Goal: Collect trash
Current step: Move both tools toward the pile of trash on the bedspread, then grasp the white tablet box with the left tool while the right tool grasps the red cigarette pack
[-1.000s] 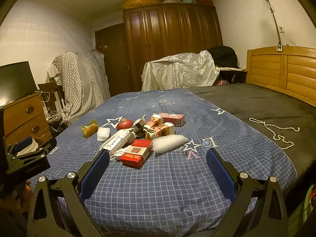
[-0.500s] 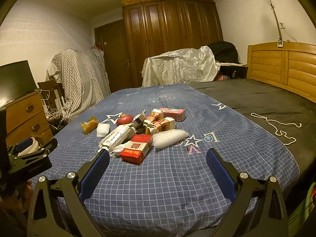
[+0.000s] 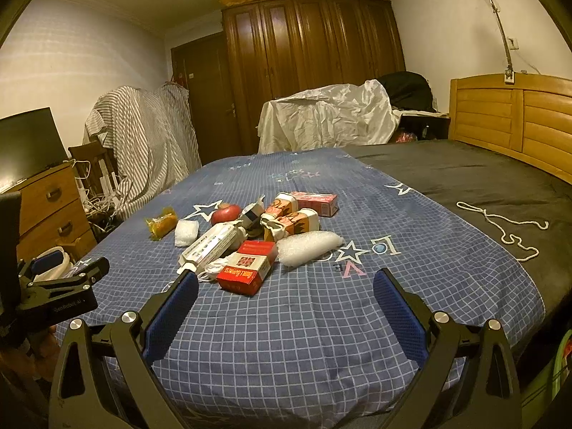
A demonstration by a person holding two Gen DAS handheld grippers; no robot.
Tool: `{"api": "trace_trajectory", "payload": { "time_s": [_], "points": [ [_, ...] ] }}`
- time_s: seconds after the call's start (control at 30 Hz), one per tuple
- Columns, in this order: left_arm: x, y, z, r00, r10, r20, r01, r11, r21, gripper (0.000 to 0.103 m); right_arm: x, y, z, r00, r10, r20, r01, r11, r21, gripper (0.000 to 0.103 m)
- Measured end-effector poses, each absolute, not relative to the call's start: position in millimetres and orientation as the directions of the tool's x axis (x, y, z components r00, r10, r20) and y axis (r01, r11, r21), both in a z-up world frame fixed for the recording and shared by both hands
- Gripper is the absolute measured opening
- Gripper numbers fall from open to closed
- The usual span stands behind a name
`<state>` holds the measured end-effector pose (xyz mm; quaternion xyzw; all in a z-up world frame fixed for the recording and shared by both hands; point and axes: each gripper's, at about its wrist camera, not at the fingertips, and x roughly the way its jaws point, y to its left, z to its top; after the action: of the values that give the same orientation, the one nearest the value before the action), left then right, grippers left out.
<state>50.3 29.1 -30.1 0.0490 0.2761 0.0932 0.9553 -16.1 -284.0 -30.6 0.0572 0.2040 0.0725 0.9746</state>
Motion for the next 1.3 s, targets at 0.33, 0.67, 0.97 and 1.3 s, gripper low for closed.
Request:
{"api": "trace_trajectory", "payload": {
  "time_s": [0.33, 0.67, 0.97, 1.3],
  "points": [
    [61.2, 34.0, -33.8, 0.775, 0.187, -0.603, -0.127, 0.982, 0.140, 0.098, -2.5, -270.7, -30.6, 0.896, 0.189, -0.401, -0.153, 0.981, 0.119, 0.098],
    [75.6, 37.1, -48.6, 0.724, 0.181, -0.666, -0.115, 0.983, 0.143, 0.098, 16.8, -258.2, -37.0, 0.874, 0.227, -0.430, -0.201, 0.974, 0.105, 0.094],
    [95.4, 55.5, -72.3, 0.665, 0.194, -0.722, -0.135, 0.981, 0.138, 0.098, 57.1, -252.8, -54.0, 0.831, 0.266, -0.488, -0.228, 0.964, 0.138, 0.091],
    [122.8, 71.6, -83.1, 0.646, 0.152, -0.748, -0.125, 0.988, 0.093, 0.098, 135.2, -216.8, -89.2, 0.737, 0.324, -0.593, -0.220, 0.945, 0.242, 0.088]
  ]
}}
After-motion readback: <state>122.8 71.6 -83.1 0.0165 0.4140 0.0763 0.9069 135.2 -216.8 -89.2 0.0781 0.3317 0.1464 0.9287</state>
